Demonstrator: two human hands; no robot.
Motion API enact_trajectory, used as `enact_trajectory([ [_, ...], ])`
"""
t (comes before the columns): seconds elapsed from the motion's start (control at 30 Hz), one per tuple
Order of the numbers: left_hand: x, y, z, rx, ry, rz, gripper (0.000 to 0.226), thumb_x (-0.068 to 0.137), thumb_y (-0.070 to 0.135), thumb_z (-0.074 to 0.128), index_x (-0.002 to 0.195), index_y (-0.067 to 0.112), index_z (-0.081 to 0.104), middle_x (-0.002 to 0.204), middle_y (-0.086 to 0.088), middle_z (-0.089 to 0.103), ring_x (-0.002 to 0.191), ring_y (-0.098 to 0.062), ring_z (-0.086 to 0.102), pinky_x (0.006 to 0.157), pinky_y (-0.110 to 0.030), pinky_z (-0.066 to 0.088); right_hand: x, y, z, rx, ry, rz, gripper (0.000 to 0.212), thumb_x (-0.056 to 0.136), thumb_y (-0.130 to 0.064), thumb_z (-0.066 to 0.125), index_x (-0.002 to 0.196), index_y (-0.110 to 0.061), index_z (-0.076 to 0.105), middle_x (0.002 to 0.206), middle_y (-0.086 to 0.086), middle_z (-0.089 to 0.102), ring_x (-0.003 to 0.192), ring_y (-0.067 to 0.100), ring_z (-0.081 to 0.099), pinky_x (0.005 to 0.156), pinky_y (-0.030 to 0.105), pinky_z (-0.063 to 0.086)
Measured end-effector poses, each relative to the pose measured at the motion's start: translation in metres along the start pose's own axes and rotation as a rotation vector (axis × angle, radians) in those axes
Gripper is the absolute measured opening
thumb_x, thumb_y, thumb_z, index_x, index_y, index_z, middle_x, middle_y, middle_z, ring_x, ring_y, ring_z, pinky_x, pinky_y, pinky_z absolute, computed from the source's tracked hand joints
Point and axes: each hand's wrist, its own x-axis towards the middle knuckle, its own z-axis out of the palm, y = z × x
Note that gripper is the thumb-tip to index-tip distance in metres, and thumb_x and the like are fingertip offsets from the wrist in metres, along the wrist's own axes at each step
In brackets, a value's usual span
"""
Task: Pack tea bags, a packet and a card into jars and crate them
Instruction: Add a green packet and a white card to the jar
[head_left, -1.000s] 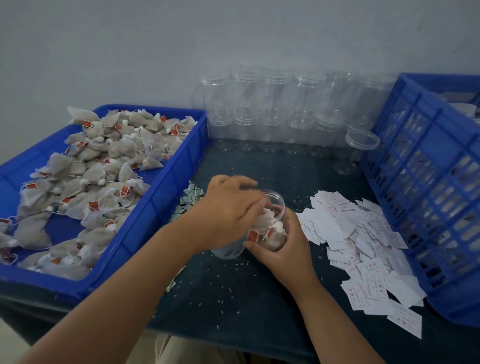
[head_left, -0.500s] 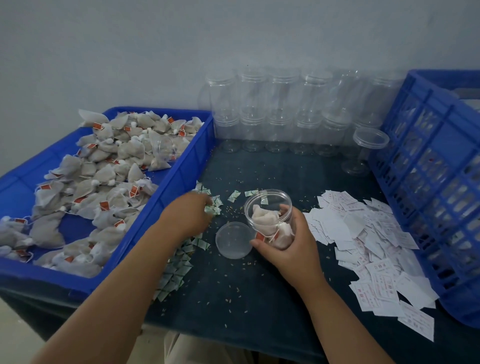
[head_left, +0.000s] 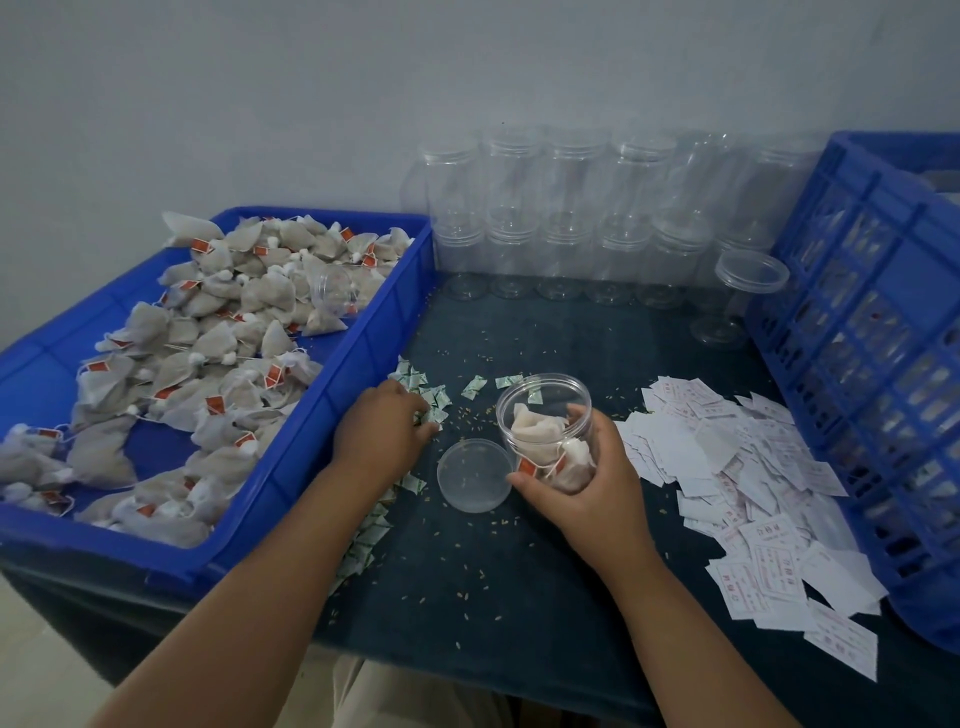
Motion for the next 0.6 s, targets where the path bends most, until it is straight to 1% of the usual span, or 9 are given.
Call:
enact_trajectory([
  [0.1, 0.002, 0.001, 0.001, -0.041, 0.057, -0.009, 0.022, 0.100, 0.039, 0.066, 0.112, 0.023, 0.076, 0.113, -0.001, 0.068, 0.101, -0.023, 0.062, 0.081, -0.039, 0.054, 0.000, 0.000, 0.000, 0.009, 0.009, 0.003, 0.078, 0.062, -0.049, 0.099, 0.129, -0.050, 0.058, 0.129, -0.021, 0.073, 0.117, 0.003, 0.072, 0.095, 0.016, 0.056],
  [0.23, 0.001, 0.013, -0.010, -0.178, 0.145, -0.035, 0.029, 0.109, 0.029, 0.049, 0.096, 0.015, 0.071, 0.083, -0.001, 0.070, 0.077, -0.021, 0.067, 0.070, -0.042, 0.055, 0.001, 0.000, -0.001, 0.001, 0.020, 0.011, 0.080, 0.061, -0.053, 0.098, 0.128, -0.056, 0.055, 0.131, -0.022, 0.072, 0.119, 0.003, 0.071, 0.097, 0.020, 0.057],
  [0.27, -0.001, 0.019, -0.017, -0.268, 0.177, -0.038, 0.027, 0.108, 0.029, 0.051, 0.095, 0.017, 0.072, 0.080, 0.002, 0.071, 0.074, -0.015, 0.067, 0.068, -0.038, 0.056, 0.000, 0.000, -0.001, -0.002, 0.018, 0.010, 0.080, 0.061, -0.054, 0.098, 0.128, -0.057, 0.055, 0.131, -0.022, 0.071, 0.120, 0.003, 0.071, 0.097, 0.022, 0.057],
  [0.33, -0.008, 0.040, -0.038, -0.545, 0.216, -0.025, 0.016, 0.105, 0.031, 0.059, 0.100, 0.028, 0.073, 0.079, 0.011, 0.075, 0.070, 0.001, 0.069, 0.062, -0.021, 0.055, 0.001, 0.000, -0.001, 0.000, 0.017, 0.000, 0.080, 0.062, -0.053, 0.099, 0.129, -0.056, 0.055, 0.132, -0.020, 0.072, 0.120, 0.005, 0.072, 0.099, 0.029, 0.058],
  [0.4, -0.017, 0.063, -0.059, -0.838, 0.178, 0.054, 0.006, 0.100, 0.029, 0.067, 0.102, 0.031, 0.072, 0.081, 0.017, 0.078, 0.072, 0.004, 0.072, 0.060, -0.013, 0.053, 0.001, 0.000, 0.000, 0.002, 0.020, -0.016, 0.080, 0.063, -0.053, 0.100, 0.129, -0.056, 0.055, 0.131, -0.018, 0.072, 0.120, 0.007, 0.073, 0.098, 0.034, 0.059],
  [0.43, -0.022, 0.074, -0.067, -0.905, 0.139, 0.130, 0.005, 0.098, 0.028, 0.071, 0.101, 0.032, 0.073, 0.082, 0.018, 0.078, 0.071, 0.003, 0.073, 0.059, -0.010, 0.051, 0.001, -0.001, 0.000, 0.003, 0.025, -0.025, 0.080, 0.063, -0.053, 0.100, 0.129, -0.056, 0.055, 0.131, -0.018, 0.072, 0.119, 0.008, 0.073, 0.097, 0.034, 0.059],
  [0.5, -0.032, 0.090, -0.075, -0.817, 0.060, 0.298, 0.005, 0.093, 0.032, 0.076, 0.097, 0.036, 0.077, 0.085, 0.021, 0.075, 0.074, 0.004, 0.068, 0.063, -0.006, 0.046, 0.001, -0.003, 0.000, 0.009, 0.038, -0.048, 0.079, 0.064, -0.051, 0.100, 0.129, -0.058, 0.055, 0.130, -0.018, 0.072, 0.117, 0.010, 0.074, 0.095, 0.033, 0.060],
  [0.53, -0.035, 0.096, -0.075, -0.701, 0.042, 0.349, 0.006, 0.090, 0.037, 0.078, 0.093, 0.041, 0.078, 0.089, 0.022, 0.071, 0.083, 0.004, 0.064, 0.070, -0.006, 0.044, 0.001, -0.003, -0.001, 0.015, 0.042, -0.059, 0.079, 0.065, -0.050, 0.100, 0.130, -0.057, 0.055, 0.130, -0.017, 0.072, 0.117, 0.011, 0.074, 0.095, 0.033, 0.060],
  [0.6, -0.033, 0.102, -0.075, -0.549, 0.032, 0.341, 0.013, 0.082, 0.043, 0.083, 0.087, 0.051, 0.075, 0.096, 0.021, 0.061, 0.099, 0.001, 0.053, 0.080, -0.009, 0.038, 0.000, -0.004, -0.004, 0.025, 0.051, -0.080, 0.081, 0.066, -0.049, 0.100, 0.132, -0.056, 0.054, 0.131, -0.017, 0.072, 0.119, 0.012, 0.074, 0.096, 0.032, 0.061],
])
